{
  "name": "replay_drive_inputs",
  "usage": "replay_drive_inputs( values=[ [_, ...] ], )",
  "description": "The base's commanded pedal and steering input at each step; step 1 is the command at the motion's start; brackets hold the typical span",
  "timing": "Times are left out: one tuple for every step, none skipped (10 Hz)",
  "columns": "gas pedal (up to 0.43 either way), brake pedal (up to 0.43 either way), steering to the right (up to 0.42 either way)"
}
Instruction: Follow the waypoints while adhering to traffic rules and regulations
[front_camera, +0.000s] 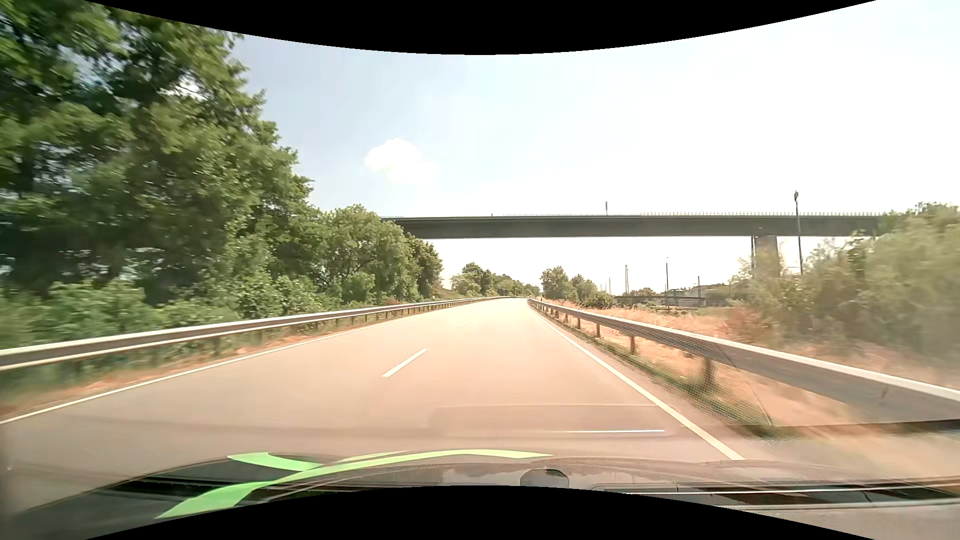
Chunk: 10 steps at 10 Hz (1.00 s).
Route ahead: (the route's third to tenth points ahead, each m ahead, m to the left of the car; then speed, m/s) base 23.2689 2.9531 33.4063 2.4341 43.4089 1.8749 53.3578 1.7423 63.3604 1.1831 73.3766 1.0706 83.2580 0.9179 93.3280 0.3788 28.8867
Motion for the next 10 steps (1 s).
replay_drive_inputs(
  values=[
    [0.228,0.000,0.001],
    [0.240,0.000,0.001],
    [0.240,0.000,0.001],
    [0.240,0.000,0.001],
    [0.228,0.000,0.001],
    [0.209,0.000,0.001],
    [0.197,0.000,0.001],
    [0.197,0.000,0.001],
    [0.197,0.000,0.001],
    [0.197,0.000,0.001]
  ],
)
